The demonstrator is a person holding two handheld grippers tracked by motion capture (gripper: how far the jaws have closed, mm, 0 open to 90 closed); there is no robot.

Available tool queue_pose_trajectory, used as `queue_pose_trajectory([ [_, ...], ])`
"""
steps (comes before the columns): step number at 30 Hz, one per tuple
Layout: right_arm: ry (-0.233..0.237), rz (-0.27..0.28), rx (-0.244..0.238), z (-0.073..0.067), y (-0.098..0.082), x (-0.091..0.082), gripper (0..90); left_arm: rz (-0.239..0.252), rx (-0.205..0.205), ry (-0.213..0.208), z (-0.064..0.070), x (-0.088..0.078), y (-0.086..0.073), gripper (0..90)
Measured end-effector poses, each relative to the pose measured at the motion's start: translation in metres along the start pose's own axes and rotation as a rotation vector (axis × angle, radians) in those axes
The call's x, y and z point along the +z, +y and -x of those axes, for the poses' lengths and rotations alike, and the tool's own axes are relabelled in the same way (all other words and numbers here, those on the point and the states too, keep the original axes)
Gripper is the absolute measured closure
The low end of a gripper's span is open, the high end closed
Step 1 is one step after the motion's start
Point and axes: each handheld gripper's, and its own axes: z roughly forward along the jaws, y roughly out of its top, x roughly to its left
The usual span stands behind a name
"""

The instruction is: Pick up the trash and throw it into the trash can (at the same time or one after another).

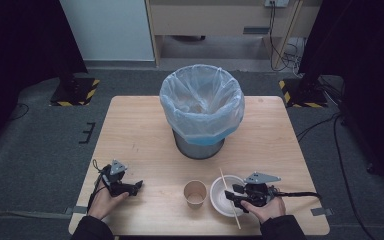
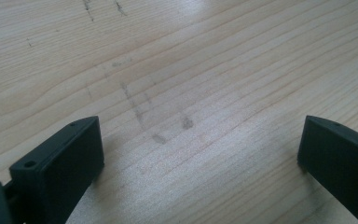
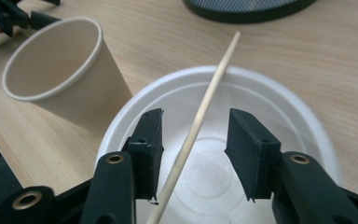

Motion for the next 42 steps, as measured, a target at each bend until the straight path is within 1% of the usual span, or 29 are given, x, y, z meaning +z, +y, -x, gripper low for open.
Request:
queue_pose_trajectory([
  [4, -0.007, -0.032, 0.006, 0.0000, -0.0006, 0.0015, 62.2, 0.000, 0.000, -0.001, 0.0000, 0.0000, 0.0001, 0.0],
  [7, -0.014, -0.054, 0.000, 0.0007, -0.0012, 0.0031, 63.4, 0.000, 0.001, -0.001, 0.0000, 0.0000, 0.0001, 0.0],
  [8, -0.017, -0.059, 0.006, 0.0003, -0.0012, 0.0034, 64.1, 0.000, 0.000, -0.001, 0.0000, 0.0001, 0.0001, 0.0],
  [12, -0.019, -0.072, 0.001, 0.0009, -0.0011, 0.0042, 68.6, 0.000, 0.000, -0.001, 0.0000, 0.0000, 0.0001, 0.0],
  [17, -0.019, -0.078, 0.003, 0.0010, -0.0007, 0.0030, 74.0, 0.000, 0.001, -0.001, -0.0001, 0.0001, 0.0001, 0.0],
  [25, -0.028, -0.089, -0.005, 0.0023, -0.0003, 0.0030, 78.1, 0.000, 0.002, -0.002, -0.0001, 0.0001, 0.0002, 0.0],
  [29, -0.031, -0.099, 0.004, 0.0024, 0.0002, 0.0022, 82.3, 0.000, 0.002, -0.002, -0.0001, 0.0001, 0.0002, 0.0],
  [32, -0.030, -0.101, -0.004, 0.0031, 0.0005, 0.0021, 85.1, 0.000, 0.002, -0.002, -0.0001, 0.0002, 0.0002, 0.0],
  [39, -0.024, -0.107, -0.004, 0.0035, 0.0013, 0.0014, 85.5, 0.000, 0.003, -0.003, -0.0002, 0.0002, 0.0002, 0.0],
  [42, -0.018, -0.094, 0.006, 0.0037, 0.0027, -0.0009, 85.6, 0.000, 0.003, -0.003, -0.0002, 0.0002, 0.0002, 0.0],
])
